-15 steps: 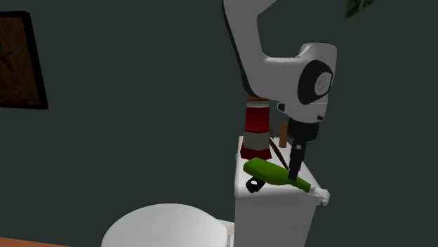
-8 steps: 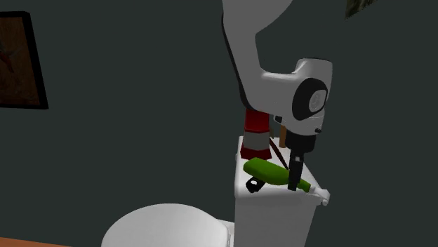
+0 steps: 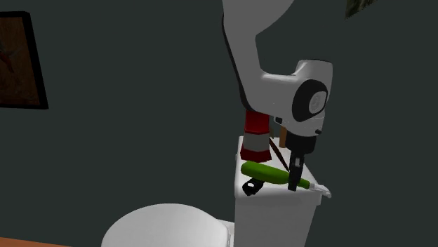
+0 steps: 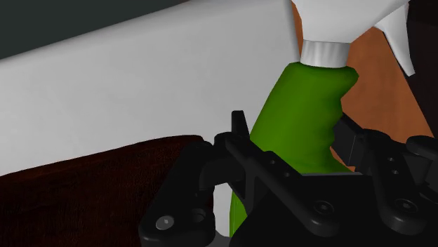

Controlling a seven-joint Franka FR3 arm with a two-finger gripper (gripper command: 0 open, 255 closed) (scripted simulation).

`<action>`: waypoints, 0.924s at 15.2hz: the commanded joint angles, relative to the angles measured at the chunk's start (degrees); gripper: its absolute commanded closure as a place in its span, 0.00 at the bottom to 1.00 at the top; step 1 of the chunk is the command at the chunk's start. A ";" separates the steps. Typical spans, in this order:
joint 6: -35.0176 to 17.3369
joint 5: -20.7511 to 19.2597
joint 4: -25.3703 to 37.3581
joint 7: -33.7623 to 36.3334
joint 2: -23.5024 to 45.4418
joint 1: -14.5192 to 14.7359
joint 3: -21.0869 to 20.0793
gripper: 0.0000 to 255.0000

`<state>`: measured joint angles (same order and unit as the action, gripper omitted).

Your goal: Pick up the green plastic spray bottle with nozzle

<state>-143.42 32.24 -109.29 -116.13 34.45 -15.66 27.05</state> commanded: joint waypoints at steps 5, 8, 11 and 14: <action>1.04 -0.81 0.00 0.60 -0.98 0.50 0.61 1.00; 2.46 -2.08 -0.13 1.53 -2.64 1.24 1.62 1.00; 3.91 -3.36 -0.15 2.47 -4.25 1.94 2.60 1.00; 5.41 -4.66 -0.05 3.41 -5.81 2.61 3.53 1.00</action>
<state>-138.59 28.07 -109.35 -112.99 29.27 -13.24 30.21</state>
